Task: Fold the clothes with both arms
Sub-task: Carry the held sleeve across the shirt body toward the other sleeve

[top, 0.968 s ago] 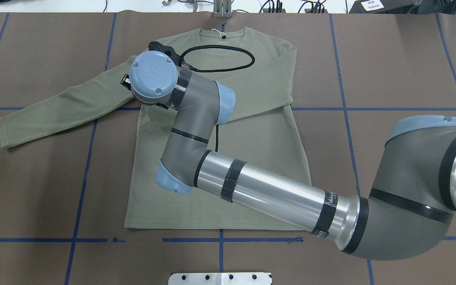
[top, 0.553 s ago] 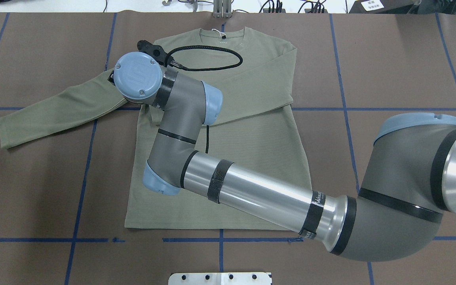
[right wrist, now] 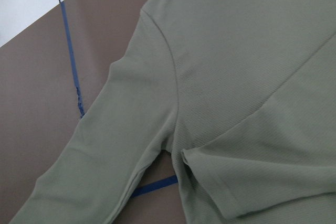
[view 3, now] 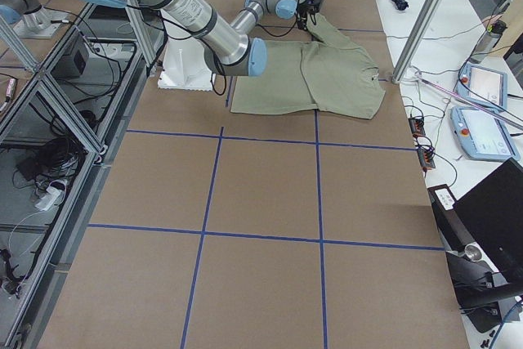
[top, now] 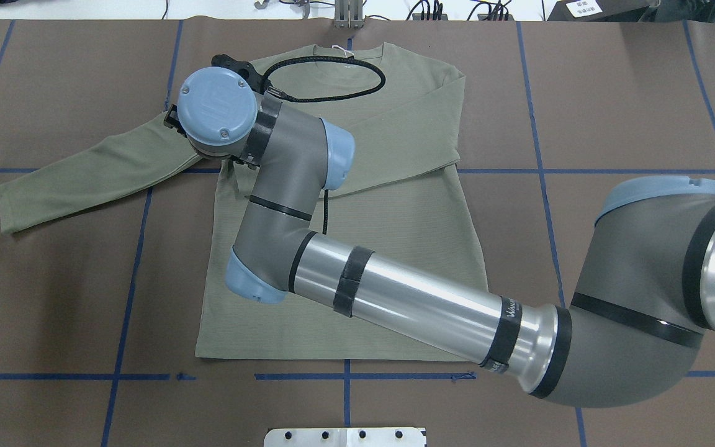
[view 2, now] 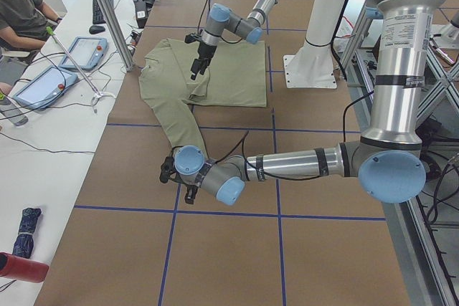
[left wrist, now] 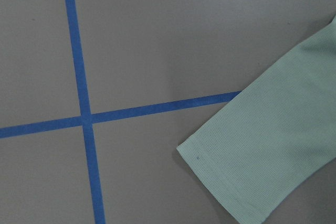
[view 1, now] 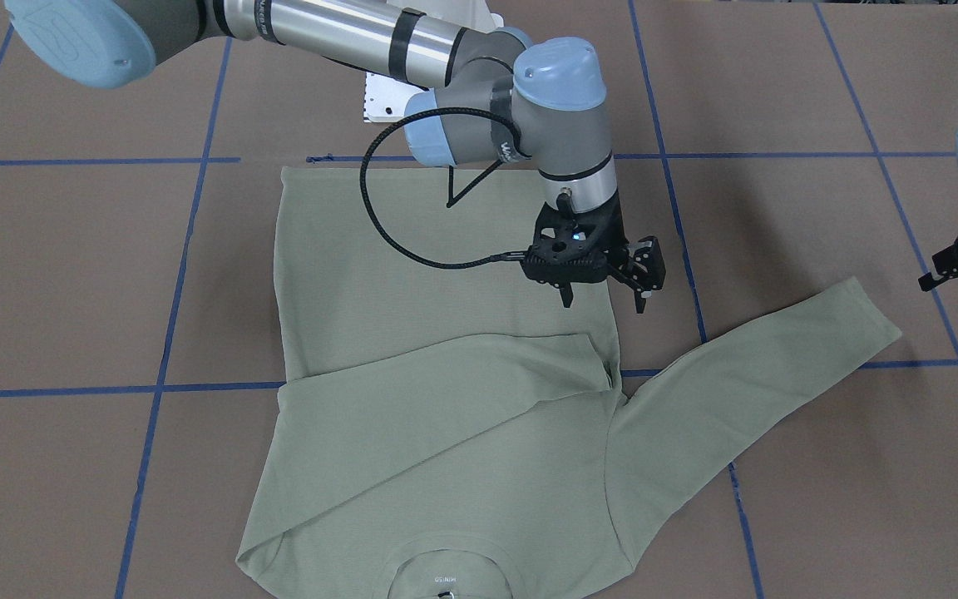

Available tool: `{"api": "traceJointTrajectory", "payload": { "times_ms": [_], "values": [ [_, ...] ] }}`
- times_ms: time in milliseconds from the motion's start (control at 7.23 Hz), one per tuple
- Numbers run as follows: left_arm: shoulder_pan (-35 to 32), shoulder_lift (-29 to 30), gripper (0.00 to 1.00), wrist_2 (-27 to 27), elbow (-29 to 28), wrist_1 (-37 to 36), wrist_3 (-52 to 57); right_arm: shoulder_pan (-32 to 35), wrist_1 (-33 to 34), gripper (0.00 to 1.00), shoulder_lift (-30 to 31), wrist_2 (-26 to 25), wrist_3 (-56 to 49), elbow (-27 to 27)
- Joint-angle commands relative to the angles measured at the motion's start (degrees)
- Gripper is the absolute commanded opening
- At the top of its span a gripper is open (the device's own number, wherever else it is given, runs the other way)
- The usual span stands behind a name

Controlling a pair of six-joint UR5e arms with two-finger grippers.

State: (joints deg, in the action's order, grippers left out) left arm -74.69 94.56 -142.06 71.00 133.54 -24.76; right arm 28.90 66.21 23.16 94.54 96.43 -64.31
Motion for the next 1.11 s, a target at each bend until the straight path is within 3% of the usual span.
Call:
{"api": "traceJointTrajectory", "payload": {
  "times_ms": [0,277,968],
  "values": [
    [1.83,3.25,0.88,0.11,-5.07,1.98,-1.69,0.80,3.84,1.00,12.55,0.82,-0.01,-17.01],
    [3.05,5.27,0.76,0.11,-7.26,1.98,-1.60,0.90,4.02,1.00,17.70,0.74,0.07,-22.69],
    [5.08,6.16,0.68,1.96,-8.15,2.07,-1.69,0.81,3.93,1.00,18.15,0.38,0.16,-22.79]
  ]
}}
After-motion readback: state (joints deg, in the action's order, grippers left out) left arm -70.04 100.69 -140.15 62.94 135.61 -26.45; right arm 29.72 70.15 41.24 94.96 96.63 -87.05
